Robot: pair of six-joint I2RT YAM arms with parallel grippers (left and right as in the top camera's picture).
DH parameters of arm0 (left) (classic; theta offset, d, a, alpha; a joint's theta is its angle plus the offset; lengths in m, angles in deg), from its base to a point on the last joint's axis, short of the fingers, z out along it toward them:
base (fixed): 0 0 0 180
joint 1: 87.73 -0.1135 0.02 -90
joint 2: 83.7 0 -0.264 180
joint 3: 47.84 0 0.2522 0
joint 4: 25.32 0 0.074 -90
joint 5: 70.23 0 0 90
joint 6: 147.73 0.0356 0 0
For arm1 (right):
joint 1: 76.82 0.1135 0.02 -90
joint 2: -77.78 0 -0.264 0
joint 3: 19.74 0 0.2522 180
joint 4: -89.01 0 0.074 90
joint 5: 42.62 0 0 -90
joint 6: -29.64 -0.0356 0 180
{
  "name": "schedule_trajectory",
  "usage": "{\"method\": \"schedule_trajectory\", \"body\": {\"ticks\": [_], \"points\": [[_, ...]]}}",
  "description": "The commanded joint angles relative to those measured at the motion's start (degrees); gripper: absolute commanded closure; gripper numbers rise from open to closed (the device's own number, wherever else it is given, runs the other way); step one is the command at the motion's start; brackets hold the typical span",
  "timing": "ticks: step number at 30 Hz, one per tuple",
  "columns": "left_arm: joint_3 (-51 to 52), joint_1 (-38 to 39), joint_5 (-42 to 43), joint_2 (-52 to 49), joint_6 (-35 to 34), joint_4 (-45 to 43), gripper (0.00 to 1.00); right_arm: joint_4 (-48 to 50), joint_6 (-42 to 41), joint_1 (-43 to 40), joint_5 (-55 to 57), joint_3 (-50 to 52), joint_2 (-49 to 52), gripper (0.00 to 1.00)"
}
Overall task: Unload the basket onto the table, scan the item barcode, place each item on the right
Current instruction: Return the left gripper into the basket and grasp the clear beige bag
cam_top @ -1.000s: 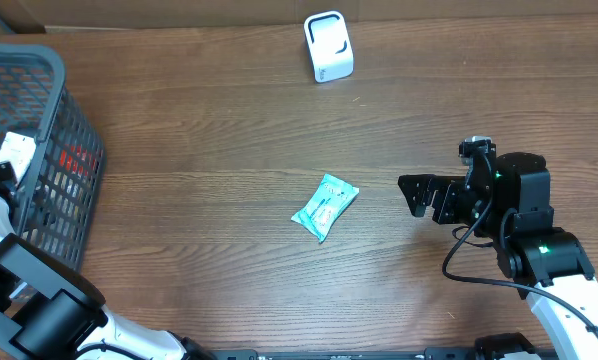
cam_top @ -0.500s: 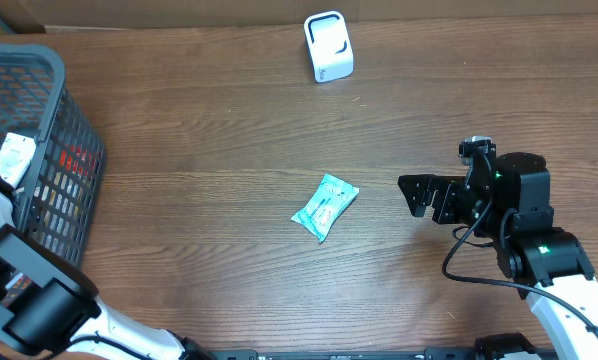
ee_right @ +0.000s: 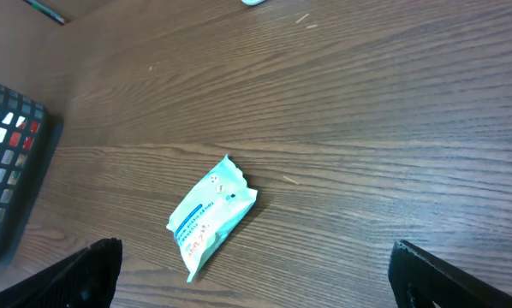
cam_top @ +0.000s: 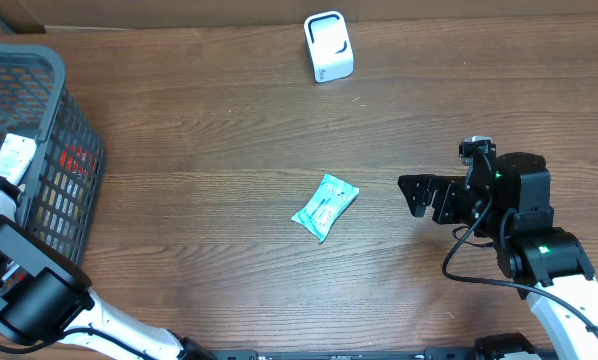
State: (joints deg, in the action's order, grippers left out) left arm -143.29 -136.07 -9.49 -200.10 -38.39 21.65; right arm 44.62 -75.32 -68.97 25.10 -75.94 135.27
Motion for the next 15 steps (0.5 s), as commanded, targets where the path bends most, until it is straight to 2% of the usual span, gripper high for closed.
{"method": "schedule_trajectory", "body": {"ticks": [1,6,9,15], "points": [[-0.26,0.96,0.00,-1.07,-5.68,0.33,0.96,0.35,0.22,-0.42,-0.33,-1.40,-0.09,0.00],[-2.91,1.99,11.19,1.92,-7.87,4.04,0.96,0.35,0.22,-0.42,-0.33,-1.40,-0.09,0.00],[-8.04,2.64,17.86,5.07,-12.02,7.96,0.96,0.35,0.22,-0.42,-0.33,-1.40,-0.09,0.00],[-20.83,2.78,31.87,11.56,-15.52,16.35,0.96,0.35,0.22,-0.42,-0.33,-1.40,-0.09,0.00]]}}
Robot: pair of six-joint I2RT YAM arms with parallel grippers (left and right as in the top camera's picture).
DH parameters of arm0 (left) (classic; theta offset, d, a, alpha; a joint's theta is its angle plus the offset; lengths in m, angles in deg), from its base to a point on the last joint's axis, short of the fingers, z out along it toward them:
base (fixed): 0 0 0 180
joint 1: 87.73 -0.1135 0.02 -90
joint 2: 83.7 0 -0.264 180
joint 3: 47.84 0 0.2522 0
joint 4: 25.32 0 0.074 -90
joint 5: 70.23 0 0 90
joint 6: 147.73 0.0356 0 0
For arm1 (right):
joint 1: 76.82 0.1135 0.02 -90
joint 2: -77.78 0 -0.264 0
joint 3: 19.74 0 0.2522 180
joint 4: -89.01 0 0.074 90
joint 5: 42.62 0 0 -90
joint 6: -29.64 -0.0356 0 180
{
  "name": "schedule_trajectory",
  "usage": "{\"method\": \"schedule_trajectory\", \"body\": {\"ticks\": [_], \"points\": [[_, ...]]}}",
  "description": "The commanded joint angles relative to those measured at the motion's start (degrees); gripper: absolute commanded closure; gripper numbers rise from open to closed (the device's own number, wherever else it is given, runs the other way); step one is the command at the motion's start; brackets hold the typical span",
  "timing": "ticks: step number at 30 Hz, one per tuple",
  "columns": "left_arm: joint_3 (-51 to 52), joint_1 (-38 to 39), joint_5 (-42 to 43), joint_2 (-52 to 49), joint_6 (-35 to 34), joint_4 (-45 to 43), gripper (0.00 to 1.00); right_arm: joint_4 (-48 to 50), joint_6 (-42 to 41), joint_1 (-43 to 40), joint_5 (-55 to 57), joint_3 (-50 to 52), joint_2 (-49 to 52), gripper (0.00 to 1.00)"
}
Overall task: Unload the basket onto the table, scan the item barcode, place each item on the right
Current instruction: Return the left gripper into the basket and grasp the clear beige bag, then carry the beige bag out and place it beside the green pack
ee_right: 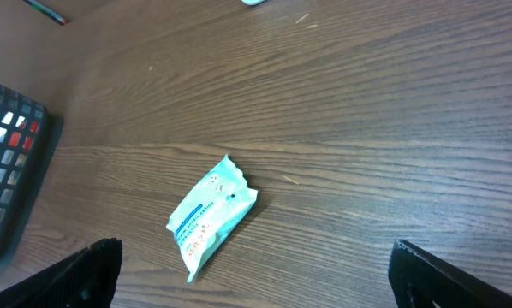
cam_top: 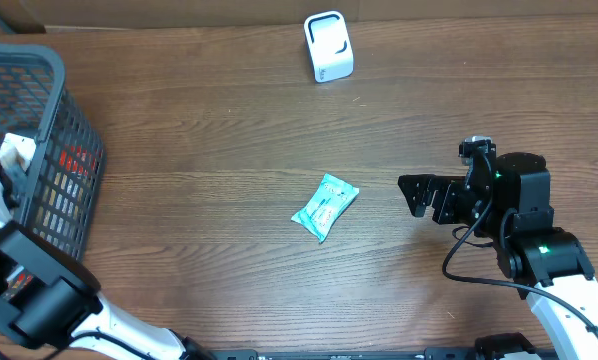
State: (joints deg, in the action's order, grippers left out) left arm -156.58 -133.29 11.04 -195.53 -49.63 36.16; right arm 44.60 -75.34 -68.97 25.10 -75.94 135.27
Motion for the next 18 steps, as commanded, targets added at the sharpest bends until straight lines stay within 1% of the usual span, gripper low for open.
{"method": "schedule_trajectory", "body": {"ticks": [1,3,5,7,8,10,12,15,18], "points": [[-9.70,0.02,13.03,8.24,-4.87,3.10,0.96,0.37,0.24,-0.42,-0.33,-1.40,-0.09,0.00],[-13.57,0.00,14.82,10.80,-6.95,5.90,0.96,0.37,0.24,-0.42,-0.33,-1.40,-0.09,0.00],[-16.96,0.00,16.52,13.90,-10.56,8.52,0.96,0.37,0.24,-0.42,-0.33,-1.40,-0.09,0.00],[-19.12,0.02,19.91,17.14,-12.90,10.34,0.96,0.37,0.24,-0.42,-0.33,-1.40,-0.09,0.00],[-19.93,0.02,22.86,18.86,-13.35,11.02,0.96,0.37,0.24,-0.42,-0.33,-1.40,-0.09,0.00],[-20.48,0.39,31.93,23.61,-13.29,12.39,0.96,0.37,0.24,-0.42,-0.33,-1.40,-0.09,0.00],[-20.48,1.62,36.92,26.88,-13.27,14.08,0.96,0.37,0.24,-0.42,-0.33,-1.40,-0.09,0.00],[-20.48,5.68,37.83,29.64,-13.16,16.48,0.96,0.37,0.24,-0.42,-0.33,-1.40,-0.09,0.00],[-20.48,11.82,34.86,30.34,-12.76,19.63,0.96,0.37,0.24,-0.42,-0.33,-1.40,-0.09,0.00]]}}
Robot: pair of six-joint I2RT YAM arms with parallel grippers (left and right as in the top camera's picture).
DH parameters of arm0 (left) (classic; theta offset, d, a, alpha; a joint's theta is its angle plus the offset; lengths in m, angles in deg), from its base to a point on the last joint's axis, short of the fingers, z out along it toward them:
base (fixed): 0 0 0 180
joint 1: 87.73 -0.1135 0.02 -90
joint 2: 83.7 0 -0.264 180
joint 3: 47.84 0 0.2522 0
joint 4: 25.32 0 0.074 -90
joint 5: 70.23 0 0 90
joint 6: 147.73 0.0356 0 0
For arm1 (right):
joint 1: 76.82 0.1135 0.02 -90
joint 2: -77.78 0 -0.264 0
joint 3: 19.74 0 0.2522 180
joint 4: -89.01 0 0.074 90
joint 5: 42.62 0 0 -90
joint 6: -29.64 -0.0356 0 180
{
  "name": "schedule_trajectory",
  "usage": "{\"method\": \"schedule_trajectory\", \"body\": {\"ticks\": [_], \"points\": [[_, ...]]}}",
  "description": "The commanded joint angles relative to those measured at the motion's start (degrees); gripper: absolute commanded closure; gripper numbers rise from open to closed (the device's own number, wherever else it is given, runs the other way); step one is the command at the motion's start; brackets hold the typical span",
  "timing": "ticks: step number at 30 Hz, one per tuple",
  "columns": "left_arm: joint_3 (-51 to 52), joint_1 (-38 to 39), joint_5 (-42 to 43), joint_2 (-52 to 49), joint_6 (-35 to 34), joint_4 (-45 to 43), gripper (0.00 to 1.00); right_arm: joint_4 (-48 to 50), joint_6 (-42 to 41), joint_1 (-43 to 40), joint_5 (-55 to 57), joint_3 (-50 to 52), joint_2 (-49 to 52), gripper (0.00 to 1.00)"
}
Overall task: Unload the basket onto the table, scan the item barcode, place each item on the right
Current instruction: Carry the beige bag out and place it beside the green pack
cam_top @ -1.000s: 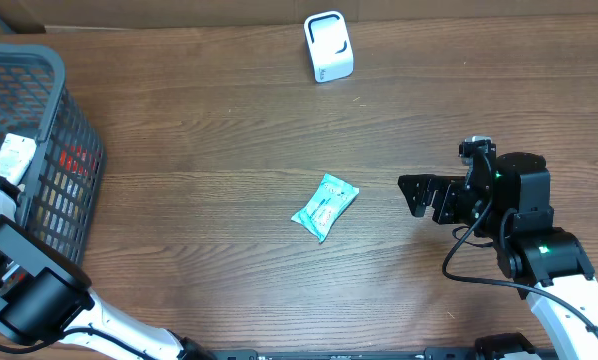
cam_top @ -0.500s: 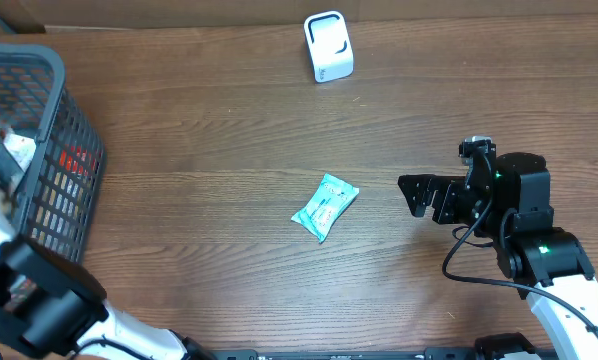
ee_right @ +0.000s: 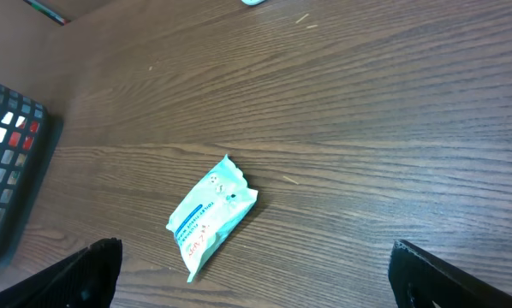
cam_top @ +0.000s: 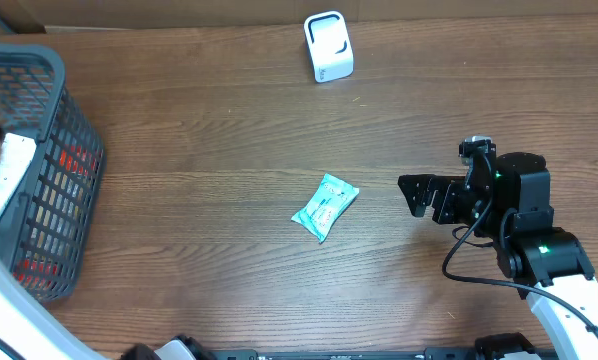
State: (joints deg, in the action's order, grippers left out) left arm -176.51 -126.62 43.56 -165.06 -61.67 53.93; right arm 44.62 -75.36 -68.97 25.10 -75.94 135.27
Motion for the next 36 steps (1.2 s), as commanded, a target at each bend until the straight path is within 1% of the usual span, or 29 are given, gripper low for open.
{"method": "schedule_trajectory", "body": {"ticks": [1,5,8,13,15,17,20,21,27,32,36], "points": [[-0.52,7.65,0.92,-0.28,-0.76,3.34,0.96,0.35,0.26,-0.42,-0.33,-1.40,-0.09,0.00],[1.05,19.02,-7.87,-1.97,-2.27,8.04,0.96,0.35,0.26,-0.42,-0.33,-1.40,-0.09,0.00],[3.89,27.10,-15.76,-3.93,-4.70,9.31,0.96,0.35,0.26,-0.42,-0.33,-1.40,-0.09,0.00],[10.62,41.38,-31.76,-9.66,-11.54,9.92,0.96,0.35,0.26,-0.42,-0.33,-1.40,-0.09,0.00],[12.61,45.88,-36.59,-12.63,-14.38,9.66,0.96,0.35,0.26,-0.42,-0.33,-1.40,-0.09,0.00],[13.99,49.75,-39.69,-16.65,-17.18,8.70,0.96,0.35,0.26,-0.42,-0.33,-1.40,-0.09,0.00],[14.95,53.27,-40.06,-22.95,-19.82,6.01,0.96,0.35,0.26,-0.42,-0.33,-1.40,-0.09,0.00],[15.04,54.75,-40.06,-26.60,-20.85,4.98,0.96,0.35,0.26,-0.42,-0.33,-1.40,-0.09,0.00],[15.04,59.41,-41.62,-37.83,-21.18,3.45,0.96,0.35,0.26,-0.42,-0.33,-1.40,-0.09,0.00],[15.04,61.99,-39.78,-42.84,-22.34,3.61,0.96,0.35,0.26,-0.42,-0.33,-1.40,-0.09,0.00],[14.97,63.47,-37.86,-42.99,-22.25,3.45,0.96,0.35,0.26,-0.42,-0.33,-1.40,-0.09,0.00]]}}
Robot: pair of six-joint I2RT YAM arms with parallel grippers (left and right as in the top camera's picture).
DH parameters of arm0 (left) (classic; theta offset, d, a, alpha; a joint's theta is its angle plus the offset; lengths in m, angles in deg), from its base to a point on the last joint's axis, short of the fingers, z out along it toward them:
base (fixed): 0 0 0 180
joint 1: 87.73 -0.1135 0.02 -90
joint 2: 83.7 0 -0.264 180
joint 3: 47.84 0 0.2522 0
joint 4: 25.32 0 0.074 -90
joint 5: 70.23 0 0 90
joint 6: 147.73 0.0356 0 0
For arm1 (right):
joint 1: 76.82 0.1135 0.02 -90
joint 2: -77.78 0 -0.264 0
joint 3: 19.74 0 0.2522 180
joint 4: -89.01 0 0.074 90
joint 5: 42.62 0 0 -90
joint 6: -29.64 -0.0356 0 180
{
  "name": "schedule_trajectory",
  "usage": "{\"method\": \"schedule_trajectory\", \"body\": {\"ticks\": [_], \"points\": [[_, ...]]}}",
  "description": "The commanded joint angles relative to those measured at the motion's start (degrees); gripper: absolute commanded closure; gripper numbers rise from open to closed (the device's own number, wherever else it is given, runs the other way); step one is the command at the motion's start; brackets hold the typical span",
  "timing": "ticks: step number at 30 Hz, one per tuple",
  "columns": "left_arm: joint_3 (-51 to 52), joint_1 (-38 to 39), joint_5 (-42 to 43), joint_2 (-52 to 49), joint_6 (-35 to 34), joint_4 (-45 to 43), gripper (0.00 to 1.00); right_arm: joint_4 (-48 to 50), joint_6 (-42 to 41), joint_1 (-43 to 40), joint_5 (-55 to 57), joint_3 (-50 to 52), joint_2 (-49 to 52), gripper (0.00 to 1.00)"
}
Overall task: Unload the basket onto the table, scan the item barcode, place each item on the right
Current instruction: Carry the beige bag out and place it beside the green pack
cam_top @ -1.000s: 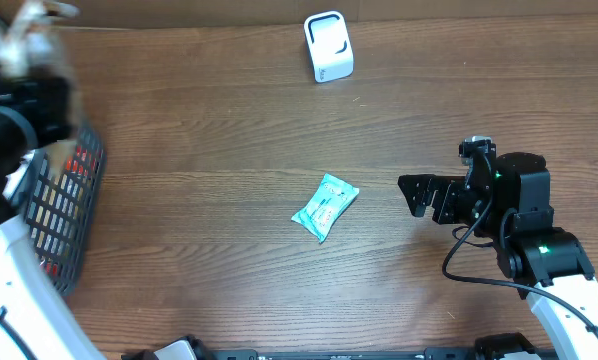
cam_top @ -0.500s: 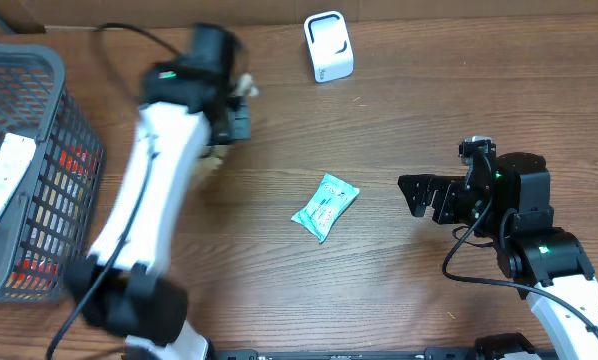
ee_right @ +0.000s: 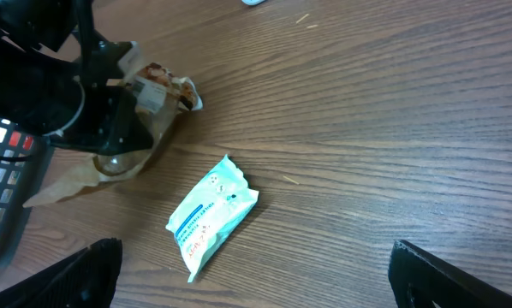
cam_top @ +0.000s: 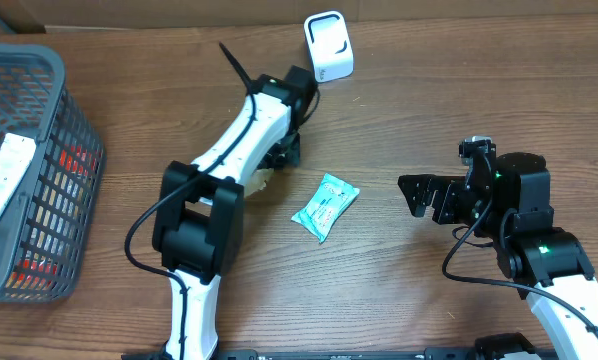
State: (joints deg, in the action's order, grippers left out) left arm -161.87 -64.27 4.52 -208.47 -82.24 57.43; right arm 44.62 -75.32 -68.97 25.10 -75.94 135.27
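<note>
The white scanner (cam_top: 328, 46) stands at the table's far edge. Just in front of it, my left gripper (cam_top: 283, 152) is shut on a tan and white snack packet (cam_top: 263, 180), held low over the table; the right wrist view shows that packet (ee_right: 163, 84) in the black fingers. A teal packet (cam_top: 325, 207) lies flat mid-table, also seen from the right wrist (ee_right: 211, 214). My right gripper (cam_top: 417, 195) hovers open to the right of the teal packet, its jaws wide apart and empty (ee_right: 256, 267).
A dark mesh basket (cam_top: 74, 150) stands at the left edge with a white box (cam_top: 3, 180) and red items inside. The left arm stretches from the near edge diagonally toward the scanner. Cardboard lines the far edge.
My left arm was at the far left by the basket, blurred. Now it reaches over the table near the scanner with a tan packet in its gripper. The right arm and teal packet are unchanged.
My left arm stood at the basket's near-left side in the first two moments, then showed only as a blur there. Now it holds a tan packet in front of the scanner. The right gripper stayed open in place, and the teal packet never moved.
</note>
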Motion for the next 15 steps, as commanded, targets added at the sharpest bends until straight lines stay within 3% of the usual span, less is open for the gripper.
{"method": "schedule_trajectory", "body": {"ticks": [1,3,4,5,8,9,15], "points": [[0.31,1.40,1.88,0.52,-1.66,-0.07,0.96,0.35,0.22,-0.42,-0.33,-1.40,-0.09,0.00],[0.31,1.75,3.93,0.55,-1.11,0.22,0.95,0.35,0.22,-0.42,-0.33,-1.40,-0.09,0.00],[0.31,1.77,5.60,0.55,-0.63,0.63,0.85,0.35,0.22,-0.42,-0.33,-1.40,-0.09,0.00],[0.31,1.75,6.84,0.55,-0.28,0.98,0.72,0.35,0.22,-0.42,-0.33,-1.40,-0.09,0.00],[0.31,1.62,12.50,0.55,1.97,-0.13,0.07,0.35,0.22,-0.42,-0.33,-1.40,-0.09,0.00],[0.31,1.64,13.86,0.55,2.32,-0.79,0.00,0.35,0.22,-0.42,-0.33,-1.40,-0.09,0.00],[-0.04,1.57,17.75,0.72,4.15,-2.71,0.00,0.35,0.22,-0.42,-0.33,-1.40,-0.09,0.00]]}}
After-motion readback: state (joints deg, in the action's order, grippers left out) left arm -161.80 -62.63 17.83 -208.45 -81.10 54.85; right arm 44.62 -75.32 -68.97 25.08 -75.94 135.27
